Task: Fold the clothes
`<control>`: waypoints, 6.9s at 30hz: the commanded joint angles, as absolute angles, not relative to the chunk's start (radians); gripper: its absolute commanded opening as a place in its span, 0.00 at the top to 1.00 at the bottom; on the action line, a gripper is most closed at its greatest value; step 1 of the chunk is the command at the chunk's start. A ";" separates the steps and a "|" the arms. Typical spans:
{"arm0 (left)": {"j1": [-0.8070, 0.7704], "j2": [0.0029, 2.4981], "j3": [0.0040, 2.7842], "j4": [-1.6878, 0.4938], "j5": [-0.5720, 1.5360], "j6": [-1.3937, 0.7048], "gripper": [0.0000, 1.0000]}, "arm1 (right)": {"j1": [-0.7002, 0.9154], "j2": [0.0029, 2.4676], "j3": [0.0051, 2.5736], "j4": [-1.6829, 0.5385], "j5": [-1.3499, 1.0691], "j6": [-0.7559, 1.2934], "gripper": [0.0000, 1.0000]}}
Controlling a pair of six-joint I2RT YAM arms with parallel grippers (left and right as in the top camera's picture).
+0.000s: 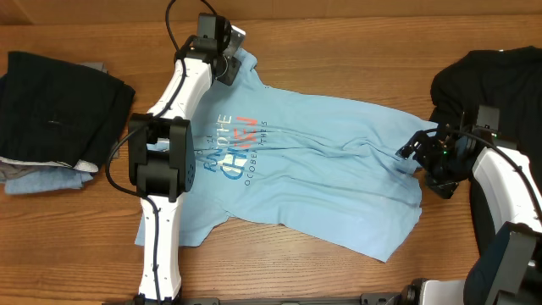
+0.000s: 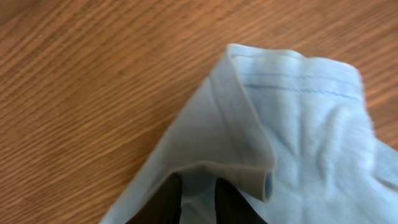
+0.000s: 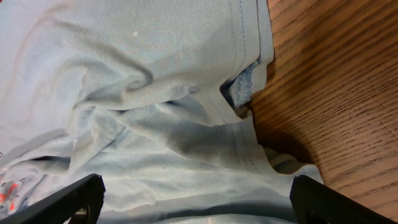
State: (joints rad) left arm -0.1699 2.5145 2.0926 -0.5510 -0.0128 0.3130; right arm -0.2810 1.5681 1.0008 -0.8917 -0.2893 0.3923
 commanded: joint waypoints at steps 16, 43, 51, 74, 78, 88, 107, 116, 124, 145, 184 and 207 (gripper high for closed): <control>0.060 2.591 2.150 -0.529 -0.023 -0.090 0.50 | -0.284 1.567 1.016 -0.890 -0.297 0.399 0.00; 0.066 2.506 2.914 -1.282 0.184 -0.307 0.00 | -0.281 1.567 1.015 -0.611 -0.418 0.299 0.00; 0.066 2.506 2.914 -1.282 0.184 -0.307 0.00 | -0.229 1.567 1.053 -0.639 -0.466 0.244 0.65; 0.065 2.506 2.914 -1.282 0.184 -0.307 0.00 | 0.004 2.312 2.077 -1.237 -0.139 0.073 0.96; 0.065 2.506 2.914 -1.282 0.184 -0.307 0.00 | 0.007 2.336 2.077 -1.233 -0.139 0.073 0.96; 0.065 2.506 2.914 -1.282 0.184 -0.308 0.00 | 0.014 2.448 2.076 -1.210 -0.131 0.075 0.96; 0.065 2.506 2.914 -1.282 0.184 -0.307 0.00 | 0.007 2.680 2.077 -0.921 -0.010 0.110 0.96; 0.065 2.506 2.914 -1.282 0.184 -0.307 0.00 | -0.070 2.680 2.150 -0.884 0.007 0.164 0.96; 0.065 2.506 2.914 -1.282 0.184 -0.307 0.00 | -0.142 2.680 2.633 -1.193 -0.036 0.096 0.75; 0.065 2.506 2.914 -1.282 0.184 -0.308 0.00 | -0.081 2.411 3.140 -1.695 -0.519 0.241 0.96; 0.065 2.506 2.914 -1.282 0.184 -0.307 0.00 | -0.402 1.336 0.923 -1.213 -0.317 0.266 0.95; 0.065 2.506 2.914 -1.282 0.184 -0.307 0.00 | -0.439 1.411 0.636 -0.926 -0.283 0.451 0.62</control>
